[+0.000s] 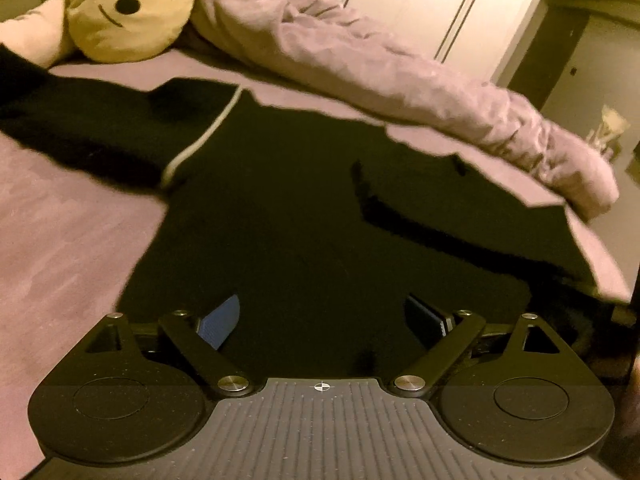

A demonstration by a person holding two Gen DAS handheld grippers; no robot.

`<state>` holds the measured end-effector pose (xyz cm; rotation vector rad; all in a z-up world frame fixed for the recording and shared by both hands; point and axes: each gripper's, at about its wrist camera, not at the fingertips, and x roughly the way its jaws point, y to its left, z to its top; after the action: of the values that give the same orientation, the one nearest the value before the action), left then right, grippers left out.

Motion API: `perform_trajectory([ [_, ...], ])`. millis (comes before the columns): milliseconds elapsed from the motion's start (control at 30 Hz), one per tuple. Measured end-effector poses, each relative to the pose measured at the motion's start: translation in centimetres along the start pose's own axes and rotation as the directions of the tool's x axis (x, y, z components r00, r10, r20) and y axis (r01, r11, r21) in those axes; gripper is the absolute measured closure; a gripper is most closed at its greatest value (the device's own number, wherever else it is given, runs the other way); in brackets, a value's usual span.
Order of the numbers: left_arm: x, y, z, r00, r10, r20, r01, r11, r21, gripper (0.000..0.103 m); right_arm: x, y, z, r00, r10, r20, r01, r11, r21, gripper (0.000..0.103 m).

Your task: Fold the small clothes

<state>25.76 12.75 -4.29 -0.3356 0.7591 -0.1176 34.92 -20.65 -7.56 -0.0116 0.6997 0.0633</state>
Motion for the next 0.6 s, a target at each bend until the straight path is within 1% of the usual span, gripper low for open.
perform_trajectory([
  [67, 0.8, -1.0, 1.1, 0.999, -0.039, 0.012, 0.039, 0.999, 0.002, 0.009, -0.9, 0.0, -0.4, 1.000, 0.003, 0.009, -0.003, 1.000, 0.014, 0.095],
  [133, 2.2, -1.7, 2.2, 0.998, -0.054, 0.013, 0.054, 0.998, -0.017, 0.009, -2.1, -0.6, -1.3, 1.000, -0.019, 0.020, 0.018, 0.999, 0.029, 0.094],
  [167, 3.0, -1.9, 2.8, 0.997, -0.072, 0.016, 0.073, 0.997, -0.035, 0.009, -2.8, -0.9, -1.9, 0.998, -0.051, 0.027, 0.050, 0.998, 0.024, 0.094],
  [233, 5.1, -1.9, 3.9, 0.993, -0.114, -0.006, 0.113, 0.989, -0.091, 0.009, -4.2, -1.8, -3.2, 0.988, -0.142, 0.055, 0.143, 0.990, 0.001, 0.094],
  [300, 7.3, -1.5, 4.7, 0.988, -0.156, -0.018, 0.150, 0.973, -0.177, 0.010, -5.1, -2.9, -4.5, 0.974, -0.215, 0.065, 0.217, 0.976, -0.021, 0.093],
  [333, 8.5, -1.3, 5.2, 0.985, -0.173, -0.030, 0.162, 0.962, -0.222, 0.012, -5.5, -3.5, -5.1, 0.970, -0.233, 0.071, 0.234, 0.972, -0.018, 0.092],
  [367, 9.7, -1.2, 5.5, 0.983, -0.180, -0.040, 0.163, 0.951, -0.264, 0.015, -5.8, -4.2, -5.8, 0.967, -0.244, 0.075, 0.245, 0.969, -0.008, 0.086],
  [400, 10.7, -1.0, 5.8, 0.982, -0.182, -0.047, 0.161, 0.942, -0.296, 0.022, -6.1, -4.8, -6.5, 0.966, -0.246, 0.085, 0.247, 0.969, -0.001, 0.082],
  [467, 12.2, -1.0, 6.3, 0.980, -0.191, -0.047, 0.164, 0.925, -0.343, 0.027, -6.6, -5.5, -7.8, 0.966, -0.226, 0.128, 0.226, 0.974, 0.008, 0.081],
  [500, 12.9, -1.0, 6.5, 0.978, -0.201, -0.051, 0.170, 0.919, -0.356, 0.031, -6.8, -5.7, -8.3, 0.965, -0.218, 0.145, 0.218, 0.976, 0.013, 0.080],
  [533, 13.5, -1.1, 6.7, 0.978, -0.201, -0.059, 0.166, 0.915, -0.369, 0.035, -6.8, -5.8, -8.5, 0.965, -0.213, 0.156, 0.212, 0.977, 0.022, 0.080],
  [600, 14.7, -1.6, 7.0, 0.977, -0.201, -0.079, 0.158, 0.915, -0.370, 0.047, -6.6, -6.3, -8.5, 0.966, -0.206, 0.159, 0.203, 0.979, 0.037, 0.079],
])
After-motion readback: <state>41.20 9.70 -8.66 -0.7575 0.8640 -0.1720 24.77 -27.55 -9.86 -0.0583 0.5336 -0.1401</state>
